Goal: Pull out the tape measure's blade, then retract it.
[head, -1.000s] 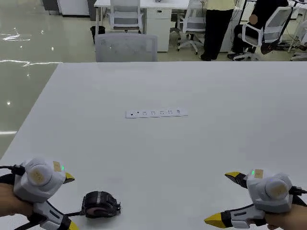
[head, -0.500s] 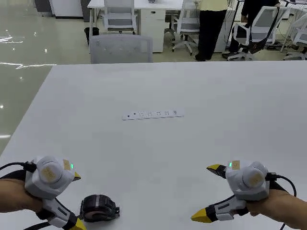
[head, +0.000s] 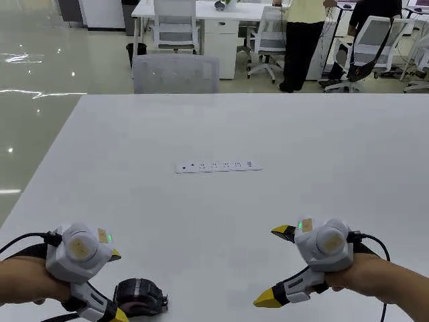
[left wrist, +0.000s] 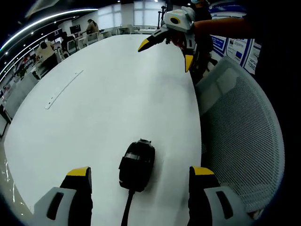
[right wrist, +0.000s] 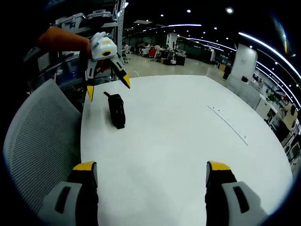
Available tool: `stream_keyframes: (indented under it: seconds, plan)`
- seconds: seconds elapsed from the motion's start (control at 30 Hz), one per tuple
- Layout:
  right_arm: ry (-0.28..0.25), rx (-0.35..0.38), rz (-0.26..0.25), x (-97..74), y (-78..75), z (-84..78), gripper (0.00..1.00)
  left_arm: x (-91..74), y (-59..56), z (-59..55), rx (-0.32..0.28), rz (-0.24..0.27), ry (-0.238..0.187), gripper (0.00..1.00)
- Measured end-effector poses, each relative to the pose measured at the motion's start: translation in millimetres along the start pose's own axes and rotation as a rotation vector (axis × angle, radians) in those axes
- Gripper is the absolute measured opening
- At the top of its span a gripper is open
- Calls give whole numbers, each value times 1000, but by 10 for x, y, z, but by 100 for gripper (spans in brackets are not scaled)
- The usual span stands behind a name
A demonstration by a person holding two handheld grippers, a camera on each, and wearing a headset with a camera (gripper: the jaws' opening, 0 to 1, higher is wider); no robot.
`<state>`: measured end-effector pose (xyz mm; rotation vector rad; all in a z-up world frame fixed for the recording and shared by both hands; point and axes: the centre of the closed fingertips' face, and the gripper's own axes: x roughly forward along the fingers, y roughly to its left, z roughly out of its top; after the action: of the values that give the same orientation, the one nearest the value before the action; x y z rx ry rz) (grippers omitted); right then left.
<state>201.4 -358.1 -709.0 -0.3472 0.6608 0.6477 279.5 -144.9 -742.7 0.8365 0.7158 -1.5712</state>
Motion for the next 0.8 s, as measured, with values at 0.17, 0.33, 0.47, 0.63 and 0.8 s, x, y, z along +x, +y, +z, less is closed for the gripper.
stream_keyframes:
  seconds: [0.17,0.33,0.47,0.63,0.8]
  plan:
    - [-9,-12,15,73,54,68,97,73,-2,-28,13,-3,11,80]
    - [-17,-53,26,148,127,147,95,129,104,-54,87,37,40,71]
    - [-8,-86,55,261,203,200,92,175,122,2,90,39,24,66]
    - [17,-122,103,460,298,228,91,274,72,-39,128,12,50,62]
    - [-15,-96,148,686,392,345,85,340,90,-69,143,5,54,54]
